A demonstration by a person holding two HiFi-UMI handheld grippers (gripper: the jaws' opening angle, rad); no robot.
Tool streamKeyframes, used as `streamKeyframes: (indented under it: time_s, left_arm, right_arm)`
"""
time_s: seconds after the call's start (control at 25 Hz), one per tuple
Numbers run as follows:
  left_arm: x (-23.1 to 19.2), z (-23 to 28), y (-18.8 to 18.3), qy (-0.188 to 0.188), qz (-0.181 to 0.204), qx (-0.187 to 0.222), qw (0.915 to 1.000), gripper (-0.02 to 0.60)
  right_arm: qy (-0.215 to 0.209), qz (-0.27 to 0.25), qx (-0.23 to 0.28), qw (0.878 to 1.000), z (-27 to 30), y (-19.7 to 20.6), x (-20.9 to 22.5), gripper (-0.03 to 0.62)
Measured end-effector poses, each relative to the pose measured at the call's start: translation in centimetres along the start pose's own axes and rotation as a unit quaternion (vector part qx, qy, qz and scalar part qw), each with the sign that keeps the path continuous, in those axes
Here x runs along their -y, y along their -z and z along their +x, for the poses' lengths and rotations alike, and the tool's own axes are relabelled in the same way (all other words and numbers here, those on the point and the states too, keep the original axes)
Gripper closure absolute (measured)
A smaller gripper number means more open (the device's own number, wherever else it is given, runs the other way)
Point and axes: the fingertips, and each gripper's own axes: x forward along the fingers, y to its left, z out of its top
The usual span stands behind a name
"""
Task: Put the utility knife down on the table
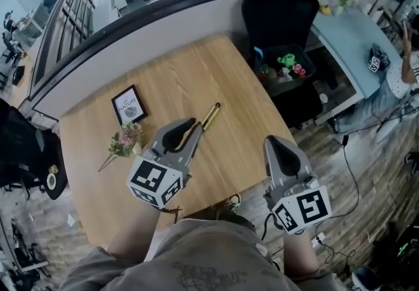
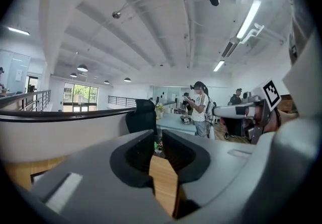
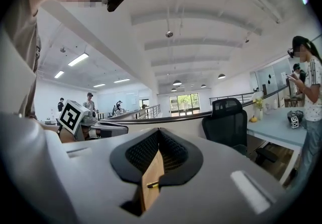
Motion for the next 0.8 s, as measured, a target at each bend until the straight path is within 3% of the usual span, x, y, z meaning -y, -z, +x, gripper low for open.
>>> streamKeyframes:
  time_s: [0.2,0.64,0.8]
  left_arm:
    - [1.3,-2.3,-0.6,-0.003,0.023,0.003,0.9997,0.580]
    - [3.9,-4.8,0.2,0.008,0.045,-0.009,0.9989,0.580]
    - [4.1,-5.0,0.3,0.009,0.030,-0.009,0.9995,0.580]
  right_arm:
    - [-0.001,0.004,-0.002,1.000,-1.5,0.4,-1.6,0.583]
    - [-0.026,0.015,-0.019,0.999,-3.0,1.8,-4.3,0.585]
    - [-0.027,0.016,-0.019,0.999,-3.3,1.9,-4.5,0.584]
